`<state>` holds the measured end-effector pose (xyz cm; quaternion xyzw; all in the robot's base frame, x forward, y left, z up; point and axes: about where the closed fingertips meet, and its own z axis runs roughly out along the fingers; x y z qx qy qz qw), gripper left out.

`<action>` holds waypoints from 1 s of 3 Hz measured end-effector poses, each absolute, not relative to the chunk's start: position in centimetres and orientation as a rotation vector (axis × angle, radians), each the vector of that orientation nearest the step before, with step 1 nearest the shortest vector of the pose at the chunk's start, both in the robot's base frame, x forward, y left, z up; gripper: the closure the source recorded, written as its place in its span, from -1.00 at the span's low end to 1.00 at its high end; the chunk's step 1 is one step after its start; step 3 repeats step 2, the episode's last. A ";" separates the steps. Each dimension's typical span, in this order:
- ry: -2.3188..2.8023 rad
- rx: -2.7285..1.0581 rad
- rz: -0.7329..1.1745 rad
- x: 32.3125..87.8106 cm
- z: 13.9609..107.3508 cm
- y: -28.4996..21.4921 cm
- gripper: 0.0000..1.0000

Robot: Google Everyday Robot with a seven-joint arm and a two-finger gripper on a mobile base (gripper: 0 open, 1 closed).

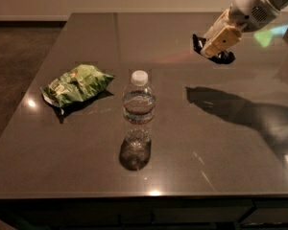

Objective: Pick rxbar chocolate

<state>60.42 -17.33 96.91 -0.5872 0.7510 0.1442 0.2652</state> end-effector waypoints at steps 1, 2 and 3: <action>1.949 -1.626 0.396 59.7 100.0 -15.2 1.00; 1.948 -1.627 0.396 59.7 100.1 -15.2 1.00; 1.948 -1.627 0.396 59.7 100.1 -15.2 1.00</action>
Offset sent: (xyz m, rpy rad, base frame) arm -0.0251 0.0232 0.0496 0.0118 -0.0258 0.1001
